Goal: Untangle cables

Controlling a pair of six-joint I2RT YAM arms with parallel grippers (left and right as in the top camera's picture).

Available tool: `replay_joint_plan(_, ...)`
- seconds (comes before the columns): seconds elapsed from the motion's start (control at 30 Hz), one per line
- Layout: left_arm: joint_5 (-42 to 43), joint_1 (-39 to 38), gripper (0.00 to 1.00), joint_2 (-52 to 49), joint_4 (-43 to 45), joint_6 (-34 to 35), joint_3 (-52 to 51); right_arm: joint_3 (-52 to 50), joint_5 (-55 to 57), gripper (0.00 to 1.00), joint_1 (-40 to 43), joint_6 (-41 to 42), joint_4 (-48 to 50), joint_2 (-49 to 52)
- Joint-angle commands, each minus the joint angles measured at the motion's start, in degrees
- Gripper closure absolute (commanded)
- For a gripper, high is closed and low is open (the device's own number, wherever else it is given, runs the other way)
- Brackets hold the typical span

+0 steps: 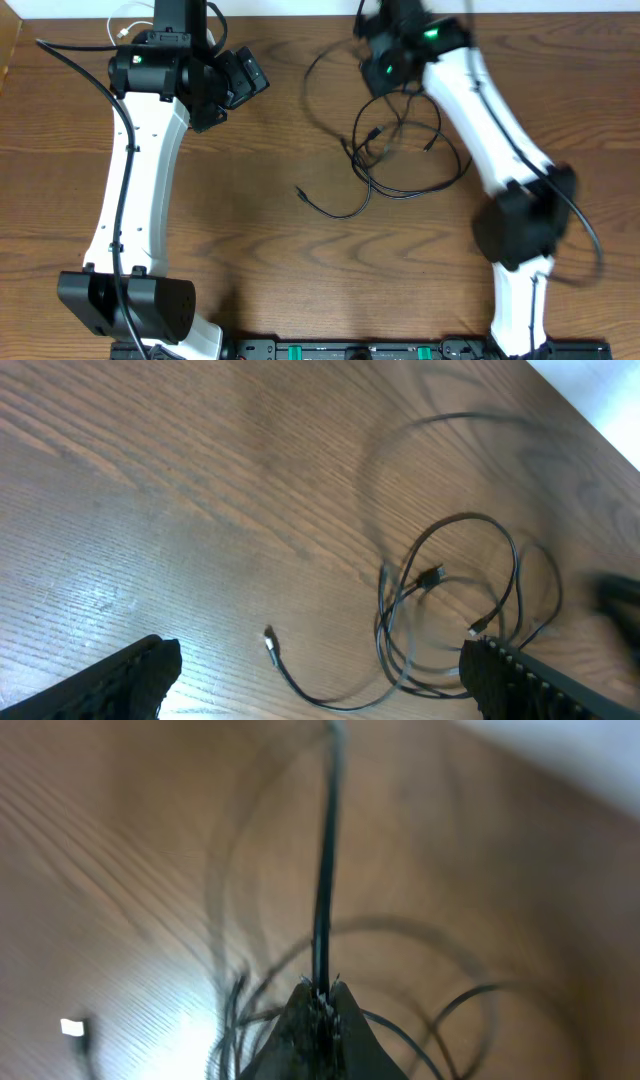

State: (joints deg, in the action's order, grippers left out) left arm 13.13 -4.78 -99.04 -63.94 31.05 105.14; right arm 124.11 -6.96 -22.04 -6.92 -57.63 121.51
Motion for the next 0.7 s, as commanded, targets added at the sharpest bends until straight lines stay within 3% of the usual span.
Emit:
replay_joint_plan(0.0, -0.98, -0.07, 0.05, -0.31, -0.11, -0.81, -0.46, 2.21, 0.0, 0.99, -0.17, 0.92, 2.16, -10.08)
replay_joint_plan(0.33, -0.98, -0.07, 0.05, -0.31, -0.11, -0.81, -0.46, 2.21, 0.98, 0.99, -0.13, 2.82, 18.01, -26.27)
replay_joint_plan(0.67, -0.98, -0.07, 0.05, -0.31, -0.11, -0.81, -0.46, 2.23, 8.37, 0.99, -0.11, 4.74, 36.24, -32.44)
